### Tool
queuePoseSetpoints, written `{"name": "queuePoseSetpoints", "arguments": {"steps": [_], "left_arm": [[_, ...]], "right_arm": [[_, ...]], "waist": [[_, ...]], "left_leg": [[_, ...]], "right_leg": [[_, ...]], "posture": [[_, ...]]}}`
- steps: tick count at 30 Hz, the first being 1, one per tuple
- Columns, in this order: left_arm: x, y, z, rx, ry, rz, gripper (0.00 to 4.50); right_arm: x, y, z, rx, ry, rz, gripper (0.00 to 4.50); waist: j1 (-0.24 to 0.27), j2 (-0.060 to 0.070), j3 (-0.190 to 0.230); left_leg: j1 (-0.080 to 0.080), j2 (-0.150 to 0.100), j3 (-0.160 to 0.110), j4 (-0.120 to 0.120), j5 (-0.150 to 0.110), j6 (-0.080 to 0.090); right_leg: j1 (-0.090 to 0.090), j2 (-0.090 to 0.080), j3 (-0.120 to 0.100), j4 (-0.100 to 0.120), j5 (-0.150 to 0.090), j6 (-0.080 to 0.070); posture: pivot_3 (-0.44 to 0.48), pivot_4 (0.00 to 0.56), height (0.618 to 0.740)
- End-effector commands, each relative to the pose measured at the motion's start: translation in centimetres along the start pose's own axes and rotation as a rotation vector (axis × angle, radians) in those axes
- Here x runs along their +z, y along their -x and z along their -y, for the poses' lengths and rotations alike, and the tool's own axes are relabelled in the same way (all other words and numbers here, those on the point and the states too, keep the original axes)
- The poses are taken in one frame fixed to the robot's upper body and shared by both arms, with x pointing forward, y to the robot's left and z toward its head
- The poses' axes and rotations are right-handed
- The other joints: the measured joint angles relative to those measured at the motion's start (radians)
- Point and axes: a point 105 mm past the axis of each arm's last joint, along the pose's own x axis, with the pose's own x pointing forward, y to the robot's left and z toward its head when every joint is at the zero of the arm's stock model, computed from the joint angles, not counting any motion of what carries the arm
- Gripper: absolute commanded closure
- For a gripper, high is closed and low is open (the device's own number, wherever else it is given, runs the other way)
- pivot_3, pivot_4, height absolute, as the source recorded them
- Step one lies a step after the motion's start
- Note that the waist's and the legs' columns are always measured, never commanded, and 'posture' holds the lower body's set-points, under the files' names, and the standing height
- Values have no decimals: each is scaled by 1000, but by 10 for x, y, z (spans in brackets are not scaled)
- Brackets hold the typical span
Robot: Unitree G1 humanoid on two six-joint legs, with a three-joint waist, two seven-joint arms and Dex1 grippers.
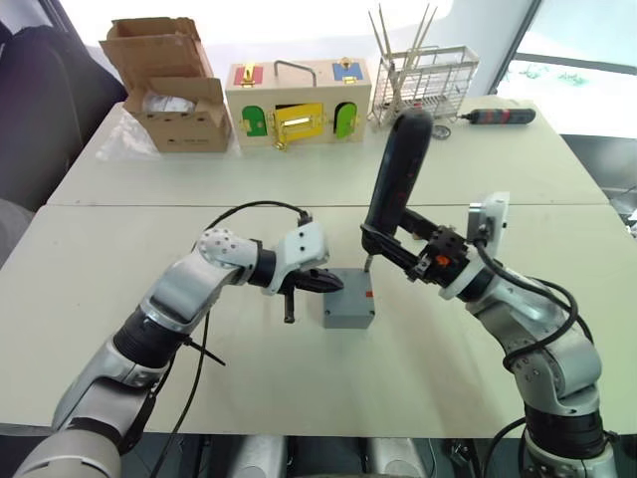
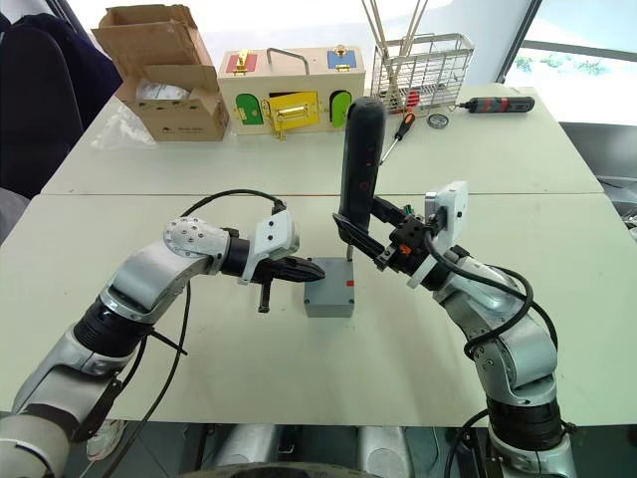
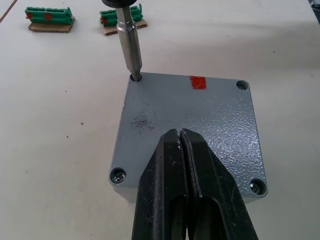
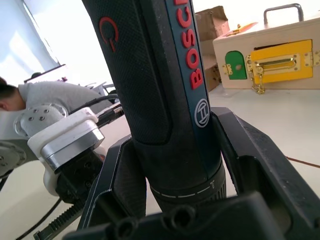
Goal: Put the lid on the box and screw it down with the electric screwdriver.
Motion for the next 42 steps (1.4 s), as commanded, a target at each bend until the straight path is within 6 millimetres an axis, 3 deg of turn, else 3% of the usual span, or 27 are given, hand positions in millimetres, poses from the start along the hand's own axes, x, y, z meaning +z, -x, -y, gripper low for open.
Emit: {"name": "queuePoseSetpoints", "arguments": {"steps": [1, 9, 24, 42], "left_arm": [[0, -2, 2, -7, -14, 0, 4500], [-1, -6, 6, -18, -1, 1, 4500], [-6, -5, 9, -20, -6, -15, 4500], [-10, -11, 9, -32, -22, -35, 4500]], "right_arm": [[-35, -1, -12, 56, -101, -111, 2594], [-55, 5, -5, 43, -130, -153, 2594], [-63, 10, -1, 11, -139, -156, 2594], [-68, 17, 1, -57, -163, -125, 2594]], "waist": [[2, 0, -2], [21, -2, -13], [25, -6, -17], [26, -8, -24]], "left_leg": [[1, 0, 0, 0, 0, 1], [1, 1, 0, 0, -1, 1], [14, 1, -1, -2, -7, 10], [14, 1, -2, -2, -7, 10]], "right_leg": [[2, 0, 0, -3, 0, 0], [5, 1, 0, -9, 0, 0], [19, 1, -1, -12, 0, 0], [20, 1, -1, -13, 0, 0]], "posture": [[0, 150, 730], [0, 150, 730], [0, 150, 730], [0, 150, 730]]}}
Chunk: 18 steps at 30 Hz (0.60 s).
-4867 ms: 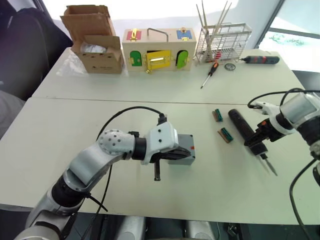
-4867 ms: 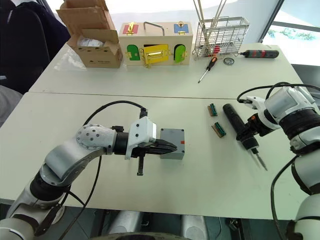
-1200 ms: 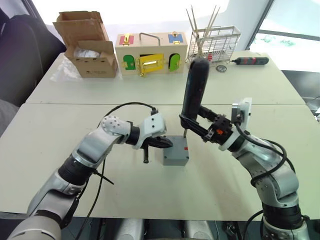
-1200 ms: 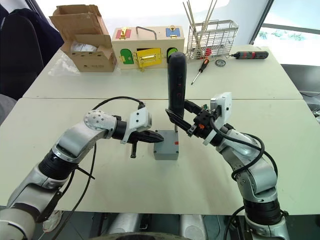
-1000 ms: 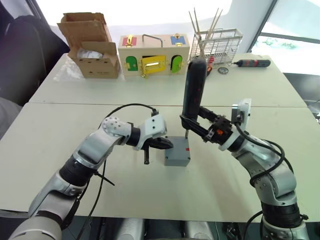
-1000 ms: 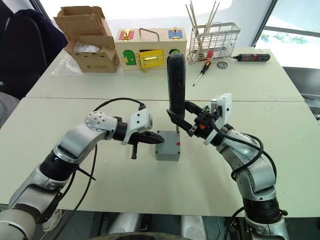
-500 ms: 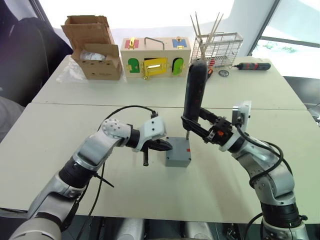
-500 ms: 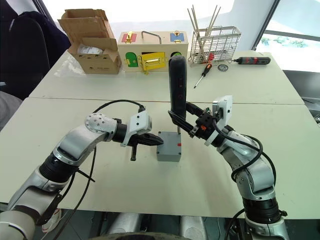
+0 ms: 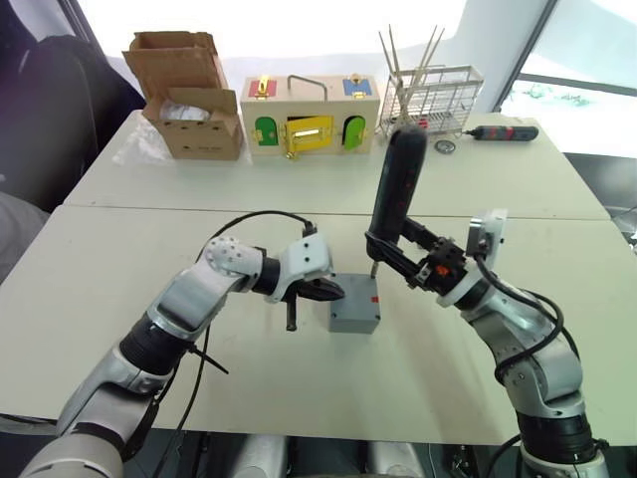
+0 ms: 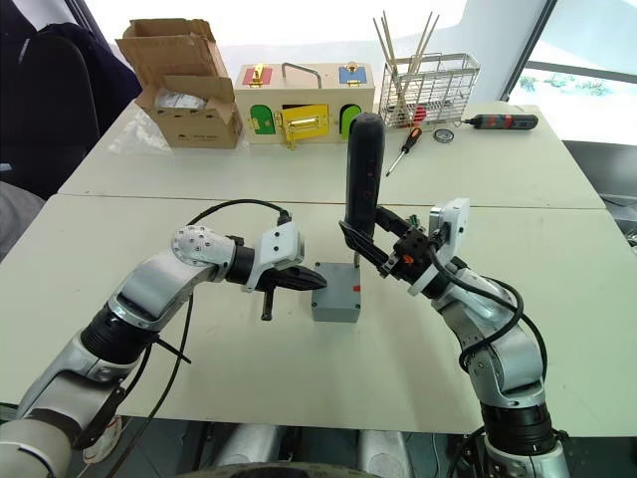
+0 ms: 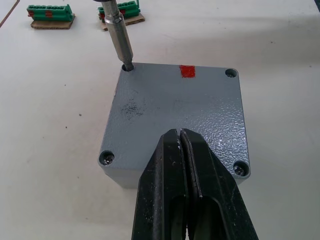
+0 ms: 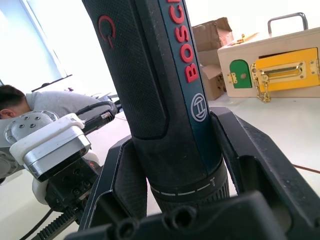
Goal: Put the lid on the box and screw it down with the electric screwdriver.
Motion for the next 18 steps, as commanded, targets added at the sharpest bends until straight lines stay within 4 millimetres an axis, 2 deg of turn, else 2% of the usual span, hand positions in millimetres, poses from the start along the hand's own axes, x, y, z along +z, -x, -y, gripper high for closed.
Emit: {"name": "queuePoseSetpoints", "arguments": {"steps": [1, 6, 18], "left_arm": [[-2, -3, 3, -19, -11, -14, 4500], [-2, -2, 1, -16, -13, -15, 4500], [-1, -4, 1, -14, -14, -11, 4500]], "right_arm": [[-46, 9, -5, -14, -115, -163, 2594], [-51, 10, -5, -15, -110, -176, 2594], [-41, 6, 0, -20, -87, -147, 2594]], "waist": [[0, 0, -2], [0, 0, -2], [1, -1, -2]], "left_leg": [[0, 0, 0, 0, 0, 0], [0, 0, 0, 0, 0, 0], [0, 0, 0, 0, 0, 0]], "right_leg": [[0, 0, 0, 0, 0, 0], [0, 0, 0, -1, 0, 0], [1, 0, 0, -1, 0, 0]], "posture": [[0, 150, 730], [0, 150, 730], [0, 150, 730]]}}
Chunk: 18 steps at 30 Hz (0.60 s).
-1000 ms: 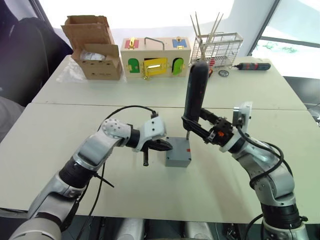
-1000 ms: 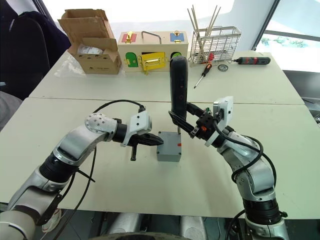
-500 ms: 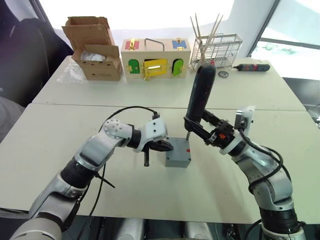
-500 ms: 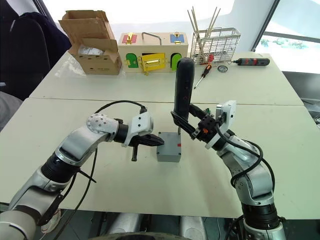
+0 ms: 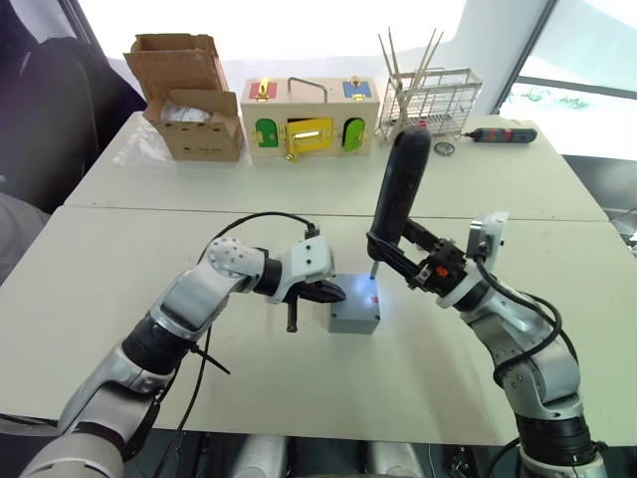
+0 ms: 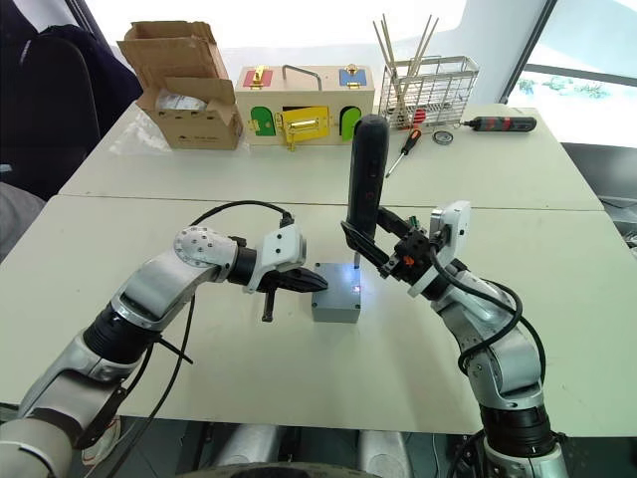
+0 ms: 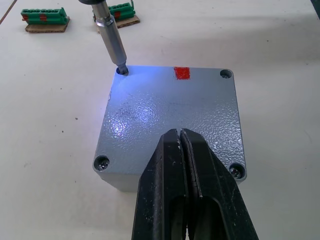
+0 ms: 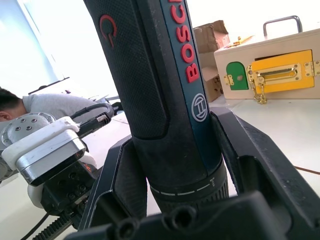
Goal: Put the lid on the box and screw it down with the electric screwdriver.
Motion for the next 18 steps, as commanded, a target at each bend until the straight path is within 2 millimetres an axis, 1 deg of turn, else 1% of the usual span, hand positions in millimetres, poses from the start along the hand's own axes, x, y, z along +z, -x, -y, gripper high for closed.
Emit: {"name": "queuePoseSetpoints", "arguments": {"steps": [1, 2, 4, 7, 10, 11, 13, 14, 16, 18], "left_arm": [[-1, -2, 1, -3, -3, -12, 4500], [-1, -3, 1, -3, -3, -11, 4500], [-1, -3, 1, -2, -2, -9, 4500], [-1, 0, -1, 6, 0, -5, 4500], [0, 5, -2, 20, -3, -2, 4500], [0, 7, -3, 26, -8, -1, 4500], [3, 12, -6, 49, -15, 8, 4500], [5, 13, -7, 58, -16, 14, 4500], [16, 19, -10, 86, 4, 75, 4500], [25, 23, -12, 107, 17, 118, 4500]], "right_arm": [[-36, 6, 0, -16, -84, -144, 2594], [-33, 5, 1, -19, -82, -137, 2594], [-23, 4, 5, -26, -64, -112, 2594], [1, 0, 10, -24, -17, -78, 2594], [24, -3, 9, 7, 18, -57, 2594], [36, -4, 9, 12, 17, -34, 2594], [74, -9, 11, 24, 6, 68, 2594], [88, -10, 12, 29, -3, 103, 2594], [119, -12, 14, 53, -32, 185, 2594], [131, -13, 15, 73, -54, 203, 2594]], "waist": [[0, 0, 0], [0, 0, 0], [0, 0, 0], [1, 1, 0], [1, 1, 2], [1, 2, 2], [-1, 4, 6], [-1, 7, 10], [-1, 9, 12], [-1, 9, 14]], "left_leg": [[0, 0, 0, 0, 0, 0], [0, 0, 0, 0, 0, 0], [0, 0, 0, 0, 0, 0], [0, 0, 0, 0, 0, 0], [0, 0, 0, 0, 0, 0], [-1, 0, 0, 0, 0, 0], [-2, 0, 0, -1, 0, 0], [-3, 0, 0, -1, 0, 0], [-11, -1, 1, 1, 1, -1], [-19, 0, 0, 2, 5, -8]], "right_leg": [[0, 0, 0, 0, 0, 0], [0, 0, 0, 0, 0, 0], [0, 0, 0, 0, 0, 0], [0, 0, 0, 0, 0, 0], [0, 0, 0, -1, 0, 0], [-1, 0, 0, -2, 0, 0], [-2, 0, 0, -2, 0, 0], [-3, -1, 1, -2, 0, 0], [-11, -1, 1, 0, 0, 0], [-20, -1, 1, 2, 0, 0]], "posture": [[0, 150, 730], [0, 150, 730], [0, 150, 730], [0, 150, 730], [0, 150, 730], [0, 150, 730], [0, 150, 730], [0, 150, 730], [0, 150, 730], [0, 150, 730]]}}
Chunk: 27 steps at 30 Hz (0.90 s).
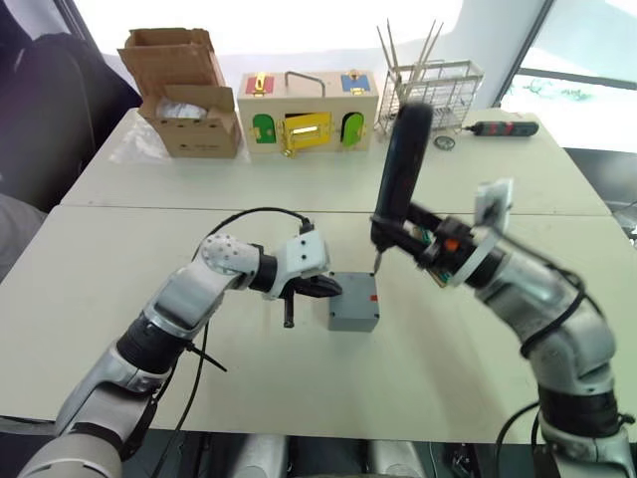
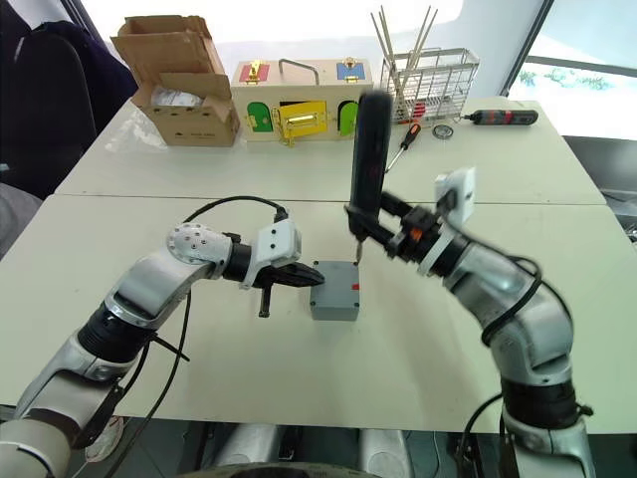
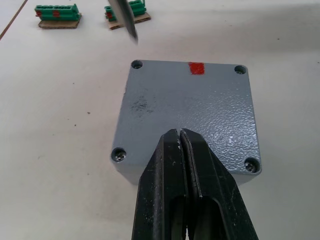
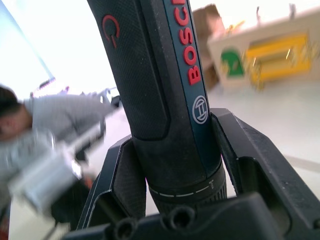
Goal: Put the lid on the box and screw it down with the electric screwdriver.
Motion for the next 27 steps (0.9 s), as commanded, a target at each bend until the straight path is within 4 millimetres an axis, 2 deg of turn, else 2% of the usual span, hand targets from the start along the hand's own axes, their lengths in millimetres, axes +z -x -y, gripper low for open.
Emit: {"name": "queuePoseSetpoints", "arguments": {"steps": [1, 4, 8, 12, 14, 19, 23, 25, 27], "left_arm": [[20, 9, -4, 44, -5, 83, 4500], [27, 13, -8, 74, -8, 112, 4500], [36, 14, -15, 116, 2, 172, 4500], [56, 17, -6, 54, 26, 264, 4500], [61, 19, 7, -19, -15, 270, 4500], [60, 10, 42, -182, -143, 227, 4500], [62, 1, 47, -189, -156, 236, 4500], [63, -4, 49, -188, -157, 238, 4500], [58, -10, 51, -186, -169, 225, 4500]], "right_arm": [[42, 2, -14, 77, 14, 114, 2594], [44, 2, -5, 47, -11, 101, 2594], [31, 5, 17, -49, -101, -32, 2594], [35, 25, 70, -305, 9, -219, 2594], [26, 46, 88, -390, -46, -426, 2594], [18, 99, 105, -531, -166, -783, 2594], [1, 130, 107, -568, -294, -941, 2594], [-2, 139, 109, -582, -326, -967, 2594], [-19, 149, 108, -593, -433, -1039, 2594]], "waist": [[2, -1, 0], [0, -1, 1], [4, -1, 1], [5, 1, 3], [3, 1, 4], [1, 5, 8], [-1, 5, 8], [-1, 5, 8], [-1, 5, 8]], "left_leg": [[-1, 0, -1, -1, 1, -2], [-1, 0, -2, -2, 1, -2], [0, -1, 0, 1, -1, 3], [-2, -1, 1, 1, -1, 3], [-2, -1, 1, 1, 1, 0], [-3, 0, 3, 0, 0, 0], [-3, 0, 5, 1, -3, 6], [-3, 0, 5, 1, -3, 6], [-3, 0, 5, 1, -3, 7]], "right_leg": [[-1, 0, -1, 0, 0, 0], [1, 0, -2, -1, 0, 0], [2, -1, 0, -1, 0, 0], [0, -1, 0, -1, 0, 0], [0, -1, 0, -1, 0, 0], [0, -1, 0, -4, 0, 0], [0, -1, 1, -4, 0, 0], [0, -1, 1, -4, 0, 0], [0, -1, 1, -4, 0, 0]], "posture": [[0, 150, 730], [0, 150, 730], [0, 150, 730], [0, 150, 730], [0, 150, 730], [0, 150, 730], [0, 150, 730], [0, 150, 730], [0, 150, 730]]}}
